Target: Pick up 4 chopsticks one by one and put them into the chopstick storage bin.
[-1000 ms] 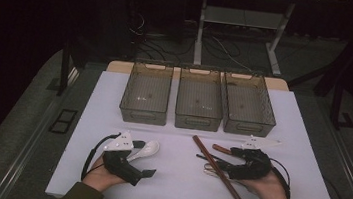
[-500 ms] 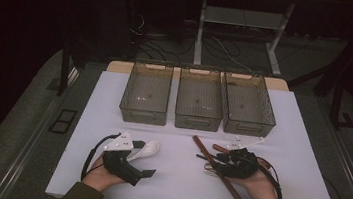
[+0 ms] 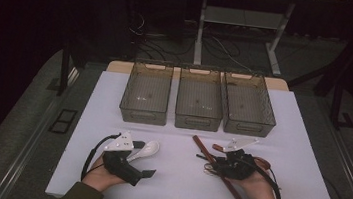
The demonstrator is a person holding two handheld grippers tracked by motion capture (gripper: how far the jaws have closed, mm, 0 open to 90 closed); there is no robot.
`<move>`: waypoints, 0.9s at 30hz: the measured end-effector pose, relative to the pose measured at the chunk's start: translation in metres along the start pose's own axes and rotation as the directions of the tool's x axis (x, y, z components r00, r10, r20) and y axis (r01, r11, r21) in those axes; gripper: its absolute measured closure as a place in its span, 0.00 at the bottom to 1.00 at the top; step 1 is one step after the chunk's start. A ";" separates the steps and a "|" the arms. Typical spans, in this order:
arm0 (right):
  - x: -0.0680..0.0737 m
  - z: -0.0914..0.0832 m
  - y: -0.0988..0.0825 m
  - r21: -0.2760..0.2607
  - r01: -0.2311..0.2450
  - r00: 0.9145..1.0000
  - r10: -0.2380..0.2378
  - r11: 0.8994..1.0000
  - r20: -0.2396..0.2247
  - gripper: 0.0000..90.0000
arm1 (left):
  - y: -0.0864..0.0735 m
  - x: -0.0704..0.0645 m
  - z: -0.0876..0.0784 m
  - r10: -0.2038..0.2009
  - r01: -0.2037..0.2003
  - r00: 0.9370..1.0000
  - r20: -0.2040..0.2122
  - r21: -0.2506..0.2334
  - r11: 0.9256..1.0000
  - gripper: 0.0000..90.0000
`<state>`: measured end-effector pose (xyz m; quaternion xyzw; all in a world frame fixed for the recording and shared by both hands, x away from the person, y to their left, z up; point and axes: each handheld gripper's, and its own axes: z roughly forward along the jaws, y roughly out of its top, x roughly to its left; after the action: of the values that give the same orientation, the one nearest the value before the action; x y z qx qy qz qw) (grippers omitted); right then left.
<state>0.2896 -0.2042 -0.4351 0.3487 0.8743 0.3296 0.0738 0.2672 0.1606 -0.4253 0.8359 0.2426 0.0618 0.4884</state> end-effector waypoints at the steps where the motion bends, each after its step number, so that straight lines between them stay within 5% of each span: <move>1: 0.000 0.000 0.000 0.002 0.001 1.000 -0.001 1.000 -0.004 0.78 | 0.000 0.000 0.000 -0.001 0.001 1.000 0.001 -0.004 1.000 0.00; 27: 0.000 0.000 0.000 0.008 -0.004 1.000 0.004 1.000 -0.021 0.85 | 0.000 0.000 0.000 0.000 0.000 1.000 0.010 0.000 1.000 0.00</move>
<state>0.2897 -0.2044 -0.4358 0.3474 0.8756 0.3298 0.0623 0.2669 0.1601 -0.4253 0.8364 0.2399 0.0576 0.4895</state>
